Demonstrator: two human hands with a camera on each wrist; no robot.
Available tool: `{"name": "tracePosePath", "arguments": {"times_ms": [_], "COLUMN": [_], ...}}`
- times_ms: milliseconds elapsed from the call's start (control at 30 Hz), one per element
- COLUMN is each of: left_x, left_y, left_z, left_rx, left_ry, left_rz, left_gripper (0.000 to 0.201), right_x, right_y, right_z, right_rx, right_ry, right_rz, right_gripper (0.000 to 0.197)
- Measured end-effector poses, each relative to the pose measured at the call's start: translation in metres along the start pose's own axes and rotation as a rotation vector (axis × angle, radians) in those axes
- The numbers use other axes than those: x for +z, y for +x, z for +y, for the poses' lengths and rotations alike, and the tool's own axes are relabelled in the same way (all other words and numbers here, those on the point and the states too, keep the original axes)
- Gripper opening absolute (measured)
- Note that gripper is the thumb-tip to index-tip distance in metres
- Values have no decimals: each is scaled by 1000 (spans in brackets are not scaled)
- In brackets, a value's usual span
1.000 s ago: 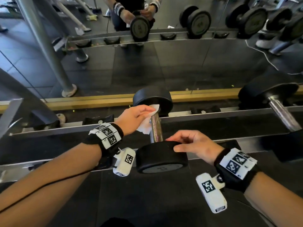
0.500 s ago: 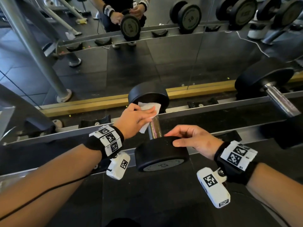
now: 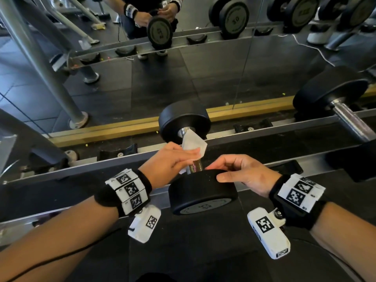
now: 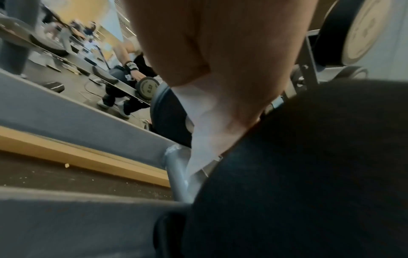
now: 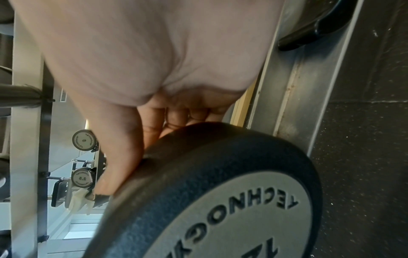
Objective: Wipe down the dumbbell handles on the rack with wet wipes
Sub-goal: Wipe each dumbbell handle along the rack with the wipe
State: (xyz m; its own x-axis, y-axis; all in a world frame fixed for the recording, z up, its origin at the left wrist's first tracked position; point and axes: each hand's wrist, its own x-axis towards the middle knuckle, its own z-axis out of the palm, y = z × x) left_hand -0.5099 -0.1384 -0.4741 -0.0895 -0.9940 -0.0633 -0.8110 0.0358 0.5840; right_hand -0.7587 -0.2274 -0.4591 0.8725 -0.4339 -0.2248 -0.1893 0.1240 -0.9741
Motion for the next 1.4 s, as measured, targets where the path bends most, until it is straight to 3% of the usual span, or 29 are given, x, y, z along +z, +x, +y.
{"name": "tracePosePath", "arguments": {"times_ms": [100,167,300,400,500,667,867,933,1000,1067,1100,1233,1400], "left_x": [-10,-21,-41,-41,-28,0,-6,-15,-22,-24,-22,6,3], "left_y": [-11,-14,-14,-9,-4,-4,-20,-21,-19,-14,-12,-12,-21], "left_z": [7,6,-3,-4,4,10,10,12,10,9,10,18,17], "left_rx": [-36,-120,-259,-305,-261,-159,-65,-95,-190,-274,-277,-205,-200], "left_ry": [-190,-395,-406,-333,-271,-180,-80,-232,-433,-428,-385,-224,-206], "left_rz": [-41,83,467,540,453,145,-35,-20,148,340,364,148,60], "left_gripper": [29,27,35,38,36,41,39,34,32,33,33,38,37], "right_x": [1,1,0,0,0,-1,1,1,1,1,1,5,12], "right_y": [-1,-2,-2,-2,-2,0,-1,-1,-1,-1,-2,-5,-14], "right_z": [-1,-2,-3,-3,-2,0,2,2,1,0,-1,-2,3], "right_rx": [-2,-3,-1,0,1,-6,-3,1,6,6,5,-17,-95], "right_ry": [-8,-16,-30,-10,-12,-21,5,5,-8,-23,-31,-24,-6], "right_rz": [4,5,2,-3,-2,9,22,25,20,19,24,43,89], "right_gripper": [26,25,25,26,26,27,30,28,27,26,26,28,33]}}
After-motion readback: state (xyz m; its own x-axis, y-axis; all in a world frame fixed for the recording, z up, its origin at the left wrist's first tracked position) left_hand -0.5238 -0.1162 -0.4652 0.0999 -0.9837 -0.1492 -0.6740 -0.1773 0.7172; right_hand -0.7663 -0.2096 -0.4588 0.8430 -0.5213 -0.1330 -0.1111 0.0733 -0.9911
